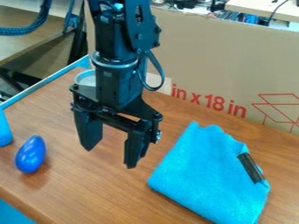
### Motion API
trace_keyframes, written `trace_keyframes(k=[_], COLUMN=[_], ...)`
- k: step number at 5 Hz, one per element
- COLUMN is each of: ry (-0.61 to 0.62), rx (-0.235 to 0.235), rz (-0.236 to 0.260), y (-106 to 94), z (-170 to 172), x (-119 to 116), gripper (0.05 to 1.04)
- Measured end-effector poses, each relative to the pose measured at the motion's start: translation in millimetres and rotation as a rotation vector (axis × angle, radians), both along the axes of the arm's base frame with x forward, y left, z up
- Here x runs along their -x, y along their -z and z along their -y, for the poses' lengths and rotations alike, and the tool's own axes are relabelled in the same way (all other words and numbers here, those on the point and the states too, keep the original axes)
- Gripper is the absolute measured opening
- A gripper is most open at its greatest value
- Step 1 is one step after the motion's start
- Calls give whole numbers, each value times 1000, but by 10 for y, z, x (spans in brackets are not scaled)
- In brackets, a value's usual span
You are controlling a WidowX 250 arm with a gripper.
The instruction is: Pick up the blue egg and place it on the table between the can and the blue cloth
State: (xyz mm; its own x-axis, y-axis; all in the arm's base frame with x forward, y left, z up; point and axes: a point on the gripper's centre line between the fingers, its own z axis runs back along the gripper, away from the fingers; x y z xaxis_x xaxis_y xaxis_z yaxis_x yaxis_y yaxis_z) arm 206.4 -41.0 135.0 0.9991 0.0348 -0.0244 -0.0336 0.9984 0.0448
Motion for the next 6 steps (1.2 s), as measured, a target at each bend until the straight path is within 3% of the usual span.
trace_keyframes(k=[1,2,3,5,6], ry=[1,-99,-222,-364,-428], rx=[-2,13,-8,-89,-95], rz=[-16,20,56,-9,-26], y=[34,-44,-26,372,517], z=[-11,-495,-973,-1510,-1671], x=[14,-2,-10,-80,-89], gripper=[1001,1001,1001,1001,1001])
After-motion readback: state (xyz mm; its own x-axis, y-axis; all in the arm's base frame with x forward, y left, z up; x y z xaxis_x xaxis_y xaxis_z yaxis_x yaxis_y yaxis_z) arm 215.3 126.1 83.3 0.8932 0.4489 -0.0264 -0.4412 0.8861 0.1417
